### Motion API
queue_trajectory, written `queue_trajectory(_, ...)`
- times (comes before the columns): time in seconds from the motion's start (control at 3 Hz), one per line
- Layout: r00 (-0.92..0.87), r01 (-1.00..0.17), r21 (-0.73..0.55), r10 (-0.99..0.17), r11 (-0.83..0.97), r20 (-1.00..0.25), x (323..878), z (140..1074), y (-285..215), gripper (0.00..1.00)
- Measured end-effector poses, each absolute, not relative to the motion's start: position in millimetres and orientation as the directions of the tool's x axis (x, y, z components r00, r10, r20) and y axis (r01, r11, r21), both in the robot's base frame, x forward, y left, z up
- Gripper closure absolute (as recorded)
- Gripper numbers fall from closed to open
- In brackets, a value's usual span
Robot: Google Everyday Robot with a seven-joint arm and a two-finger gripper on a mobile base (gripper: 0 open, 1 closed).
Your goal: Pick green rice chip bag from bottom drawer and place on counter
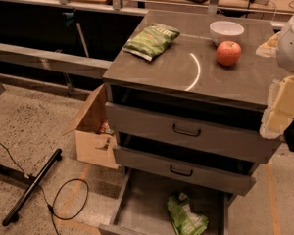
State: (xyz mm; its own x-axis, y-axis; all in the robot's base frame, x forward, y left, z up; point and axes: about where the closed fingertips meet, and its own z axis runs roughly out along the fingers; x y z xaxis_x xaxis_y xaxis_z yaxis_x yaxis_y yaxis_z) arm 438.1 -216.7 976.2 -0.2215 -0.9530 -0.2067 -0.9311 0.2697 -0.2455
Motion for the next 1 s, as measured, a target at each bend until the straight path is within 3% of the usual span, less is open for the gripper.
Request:
queue_trajectory(0.33, -0.221, -0.931, -0.246, -0.953, 0.27, -0.207, 438.1, 976.2, -216.6, 0.0)
queue_trajectory(1.0, -0.404, -0.857, -0.217, -0.87, 0.468, -0.282, 412.6, 907.5, -262.3, 0.0)
